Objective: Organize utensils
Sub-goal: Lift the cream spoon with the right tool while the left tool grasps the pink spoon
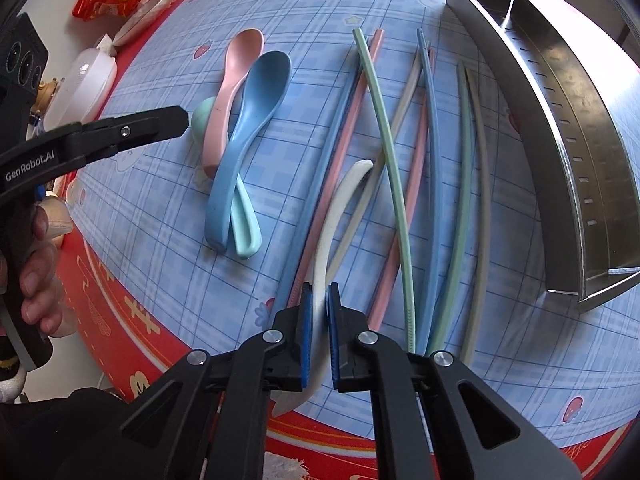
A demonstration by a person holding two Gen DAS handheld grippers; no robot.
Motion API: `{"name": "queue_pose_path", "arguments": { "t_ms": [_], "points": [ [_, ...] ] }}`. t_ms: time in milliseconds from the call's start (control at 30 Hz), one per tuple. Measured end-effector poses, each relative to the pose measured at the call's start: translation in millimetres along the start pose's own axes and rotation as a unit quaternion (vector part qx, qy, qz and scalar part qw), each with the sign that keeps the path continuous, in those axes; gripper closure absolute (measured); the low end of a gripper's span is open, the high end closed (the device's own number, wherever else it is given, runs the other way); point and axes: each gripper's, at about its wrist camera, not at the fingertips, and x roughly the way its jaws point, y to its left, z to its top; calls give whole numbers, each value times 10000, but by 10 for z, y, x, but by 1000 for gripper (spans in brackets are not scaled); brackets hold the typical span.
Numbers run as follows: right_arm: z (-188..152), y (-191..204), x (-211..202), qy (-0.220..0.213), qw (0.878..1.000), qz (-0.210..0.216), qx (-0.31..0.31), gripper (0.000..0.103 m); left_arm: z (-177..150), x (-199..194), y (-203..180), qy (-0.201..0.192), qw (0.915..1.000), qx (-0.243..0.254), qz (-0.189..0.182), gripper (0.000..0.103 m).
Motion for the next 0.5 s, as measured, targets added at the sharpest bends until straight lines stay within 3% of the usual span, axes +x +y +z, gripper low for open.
{"name": "queue_pose_path", "arguments": {
  "t_ms": [233,333,500],
  "points": [
    [102,-57,44,-119,9999,-32,98,96,237,216,27,20,9994,-328,87,70],
    [139,-59,61,-219,9997,-29,82,96,309,332,35,48,9993,-370,103,75],
    [150,-91,49,-280,9995,94,136,96,394,630,-1,368,9986,-337,195,74]
  ]
}}
